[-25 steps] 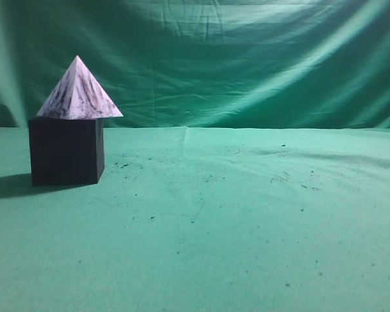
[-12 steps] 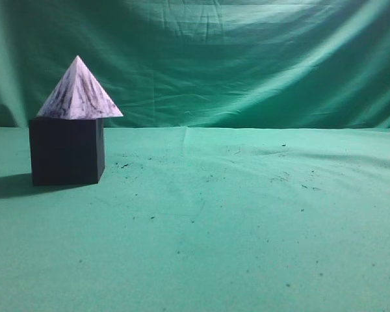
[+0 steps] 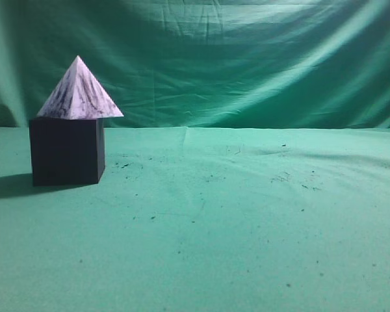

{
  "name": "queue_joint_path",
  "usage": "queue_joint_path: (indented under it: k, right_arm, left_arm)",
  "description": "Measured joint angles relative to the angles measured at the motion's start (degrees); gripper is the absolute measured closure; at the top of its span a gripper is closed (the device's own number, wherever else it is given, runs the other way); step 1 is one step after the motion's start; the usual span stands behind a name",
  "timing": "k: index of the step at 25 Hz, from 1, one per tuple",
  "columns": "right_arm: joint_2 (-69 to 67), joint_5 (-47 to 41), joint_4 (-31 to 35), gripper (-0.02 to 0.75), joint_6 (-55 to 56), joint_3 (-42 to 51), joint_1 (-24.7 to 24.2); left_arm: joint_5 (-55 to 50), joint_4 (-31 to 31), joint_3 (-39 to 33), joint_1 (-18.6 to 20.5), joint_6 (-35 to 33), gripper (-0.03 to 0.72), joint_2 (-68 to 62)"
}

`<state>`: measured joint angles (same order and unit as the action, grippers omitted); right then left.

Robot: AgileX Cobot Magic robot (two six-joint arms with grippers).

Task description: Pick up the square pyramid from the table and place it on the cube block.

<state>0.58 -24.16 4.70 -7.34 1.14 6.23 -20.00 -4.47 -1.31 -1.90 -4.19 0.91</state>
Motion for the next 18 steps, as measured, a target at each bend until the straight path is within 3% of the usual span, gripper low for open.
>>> queue_joint_path:
  k: [18]
  right_arm:
    - [0.0, 1.9, 0.2, 0.738, 0.0, 0.4, 0.0]
  left_arm:
    - [0.0, 0.0, 0.0, 0.0, 0.0, 0.688, 0.0]
